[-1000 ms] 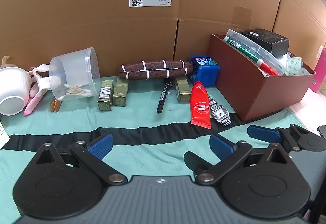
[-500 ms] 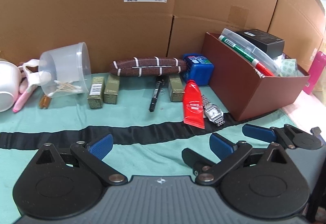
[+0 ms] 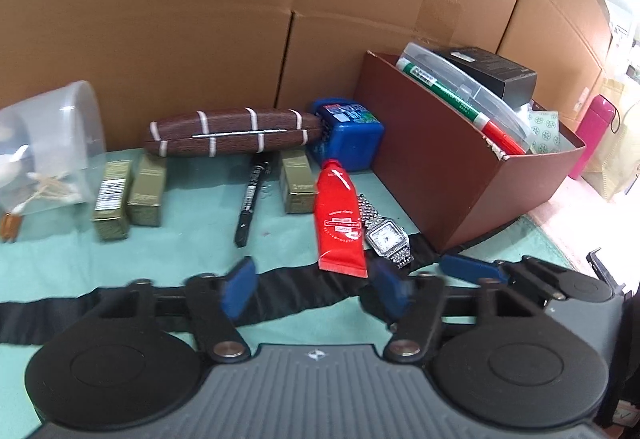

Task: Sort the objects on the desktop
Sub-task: 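Grasp the red tube with the left tool while the right tool grasps the silver watch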

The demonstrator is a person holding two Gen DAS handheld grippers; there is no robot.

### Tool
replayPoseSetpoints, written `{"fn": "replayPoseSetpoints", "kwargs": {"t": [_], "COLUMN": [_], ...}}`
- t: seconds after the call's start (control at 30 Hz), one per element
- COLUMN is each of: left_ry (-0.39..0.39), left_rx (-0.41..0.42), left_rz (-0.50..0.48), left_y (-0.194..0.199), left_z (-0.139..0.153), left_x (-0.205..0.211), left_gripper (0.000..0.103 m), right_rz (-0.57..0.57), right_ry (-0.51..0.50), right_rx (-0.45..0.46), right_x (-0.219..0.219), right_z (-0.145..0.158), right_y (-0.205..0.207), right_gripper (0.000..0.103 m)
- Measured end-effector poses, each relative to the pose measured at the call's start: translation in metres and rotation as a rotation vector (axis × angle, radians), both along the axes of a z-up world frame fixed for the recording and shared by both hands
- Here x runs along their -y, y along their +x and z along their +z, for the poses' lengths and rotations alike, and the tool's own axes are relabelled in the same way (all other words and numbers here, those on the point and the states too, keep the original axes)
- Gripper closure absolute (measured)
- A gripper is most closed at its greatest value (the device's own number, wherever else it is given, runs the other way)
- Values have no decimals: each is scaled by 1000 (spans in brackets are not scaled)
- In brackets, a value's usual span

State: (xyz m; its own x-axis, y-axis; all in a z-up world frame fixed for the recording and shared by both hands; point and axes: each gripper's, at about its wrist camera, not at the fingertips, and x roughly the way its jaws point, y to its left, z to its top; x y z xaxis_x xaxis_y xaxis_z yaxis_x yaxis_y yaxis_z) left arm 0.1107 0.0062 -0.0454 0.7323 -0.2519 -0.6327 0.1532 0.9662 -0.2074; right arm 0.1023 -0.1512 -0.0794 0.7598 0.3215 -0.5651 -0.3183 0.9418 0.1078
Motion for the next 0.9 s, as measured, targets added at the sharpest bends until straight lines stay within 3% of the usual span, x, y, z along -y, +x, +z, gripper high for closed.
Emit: {"fn": "replayPoseSetpoints", "kwargs": {"t": [0.13, 0.23, 0.47, 0.63, 0.87, 0.9], "left_ry": [1, -2, 27, 32, 50, 54], "left_rx": [-26, -27, -43, -12, 4, 12], "left_rz": [-35, -51, -83, -93, -111, -113], "left_y": [14, 23, 44, 47, 35, 31], "left_z": [-5, -7, -13, -17, -16, -15], "left_x": [5, 11, 24, 25, 26, 26], "left_gripper": [70, 70, 64, 68, 70, 78], "right_rz": [-54, -68, -48, -27, -12, -4], "right_ry": [11, 3, -2, 0, -7, -6], "right_rx": [13, 4, -5, -8, -25, -27], "right_x": [8, 10, 5, 4, 6, 7], "right_z": [-1, -3, -4, -3, 1, 2], "right_y": [5, 12, 21, 22, 10, 6], "right_gripper": [54, 67, 71, 87, 91, 91]}}
